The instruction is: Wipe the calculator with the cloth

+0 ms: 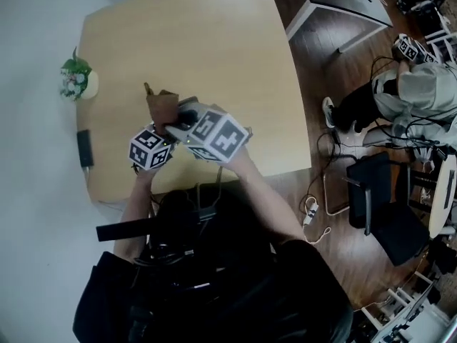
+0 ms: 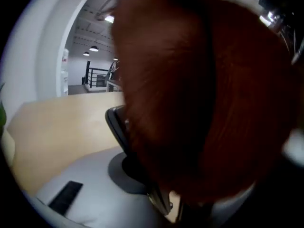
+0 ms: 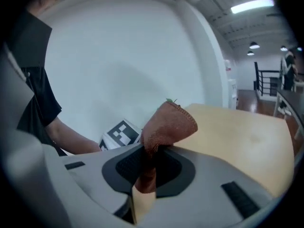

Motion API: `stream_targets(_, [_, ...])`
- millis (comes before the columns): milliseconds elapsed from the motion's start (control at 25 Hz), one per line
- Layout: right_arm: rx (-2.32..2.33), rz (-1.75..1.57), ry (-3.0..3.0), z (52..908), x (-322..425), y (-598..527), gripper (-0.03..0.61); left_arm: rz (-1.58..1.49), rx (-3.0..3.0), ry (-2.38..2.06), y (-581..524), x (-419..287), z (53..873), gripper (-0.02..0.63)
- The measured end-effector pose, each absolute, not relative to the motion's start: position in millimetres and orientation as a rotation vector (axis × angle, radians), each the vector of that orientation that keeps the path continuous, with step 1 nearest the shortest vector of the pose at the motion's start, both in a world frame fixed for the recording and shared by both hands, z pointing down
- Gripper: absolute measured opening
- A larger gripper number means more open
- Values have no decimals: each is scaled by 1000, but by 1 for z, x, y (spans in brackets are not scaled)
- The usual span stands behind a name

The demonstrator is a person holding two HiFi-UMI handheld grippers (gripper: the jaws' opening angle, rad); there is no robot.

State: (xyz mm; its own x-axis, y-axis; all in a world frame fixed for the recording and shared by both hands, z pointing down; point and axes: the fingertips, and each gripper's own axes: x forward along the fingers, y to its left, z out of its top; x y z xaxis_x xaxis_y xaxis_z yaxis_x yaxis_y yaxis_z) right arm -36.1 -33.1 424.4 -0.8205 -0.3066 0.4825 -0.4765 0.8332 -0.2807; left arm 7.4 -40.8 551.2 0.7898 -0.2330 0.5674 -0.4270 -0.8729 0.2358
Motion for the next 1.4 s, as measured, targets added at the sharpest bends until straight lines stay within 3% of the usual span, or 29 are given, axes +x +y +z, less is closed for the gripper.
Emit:
stream_targets(400, [611, 495, -2528, 428, -15, -43, 55, 725, 2743, -527, -33, 20, 501, 140])
stream_targets(760, [902, 528, -2314, 462, 90, -54, 51, 579, 2687, -544, -30, 19, 493, 138])
stream_targets(960, [726, 452, -2559, 388, 27, -31, 51, 669, 2759, -538, -30, 26, 489, 138])
stream_targets(1120, [522, 394, -2558, 394, -25, -10, 52, 767, 2841, -527, -24, 34, 488, 138])
stream_targets(1400, [662, 534, -2500, 424, 14, -31, 54, 595, 2892, -589, -24, 18, 474, 138])
